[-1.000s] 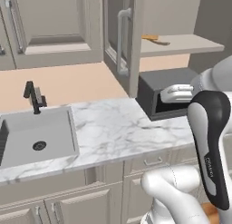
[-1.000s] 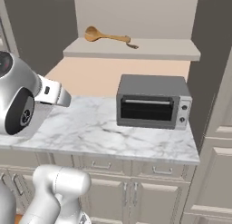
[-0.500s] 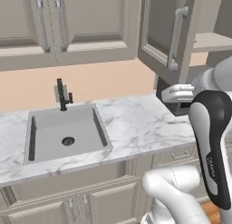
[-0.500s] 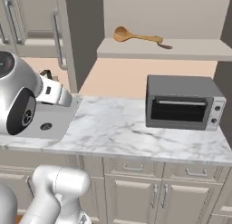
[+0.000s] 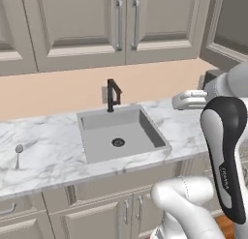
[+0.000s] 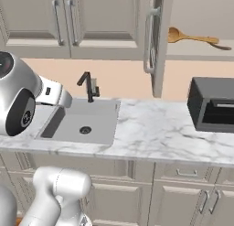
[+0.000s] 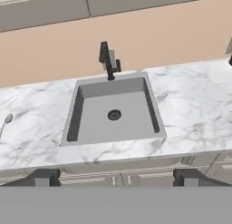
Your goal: Organize the utensils by type. Pick up the wooden spoons from the counter and place them in the open cabinet. Then pick up the metallic utensils from the counter and place them in the open drawer.
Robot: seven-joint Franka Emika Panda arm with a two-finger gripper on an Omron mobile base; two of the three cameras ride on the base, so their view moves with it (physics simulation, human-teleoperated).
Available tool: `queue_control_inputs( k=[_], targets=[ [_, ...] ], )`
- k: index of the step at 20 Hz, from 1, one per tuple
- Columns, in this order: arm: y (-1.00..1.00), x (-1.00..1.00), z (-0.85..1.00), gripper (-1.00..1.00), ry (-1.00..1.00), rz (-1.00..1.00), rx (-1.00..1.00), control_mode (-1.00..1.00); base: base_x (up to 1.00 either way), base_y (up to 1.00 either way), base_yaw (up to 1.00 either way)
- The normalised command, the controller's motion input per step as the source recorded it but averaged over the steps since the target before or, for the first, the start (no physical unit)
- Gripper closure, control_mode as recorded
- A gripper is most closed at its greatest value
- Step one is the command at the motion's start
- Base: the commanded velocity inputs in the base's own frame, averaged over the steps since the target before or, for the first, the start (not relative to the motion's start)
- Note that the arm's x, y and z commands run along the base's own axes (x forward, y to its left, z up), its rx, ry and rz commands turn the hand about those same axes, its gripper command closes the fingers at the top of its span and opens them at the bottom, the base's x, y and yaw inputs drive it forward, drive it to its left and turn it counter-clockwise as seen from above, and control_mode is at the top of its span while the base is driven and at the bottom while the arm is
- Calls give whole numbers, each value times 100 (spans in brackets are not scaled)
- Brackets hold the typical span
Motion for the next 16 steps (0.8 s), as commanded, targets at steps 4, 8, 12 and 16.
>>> queue_control_inputs(
  k=[4, 8, 12, 16],
  targets=[
    [0, 0, 0, -100, 0, 0, 0, 100, 6, 86, 0],
    [0, 0, 0, -100, 0, 0, 0, 100, 17, 87, 0],
    [0, 0, 0, -100, 0, 0, 0, 100, 26, 76, 0],
    [0, 0, 0, -100, 0, 0, 0, 100, 31, 66, 0]
  ],
)
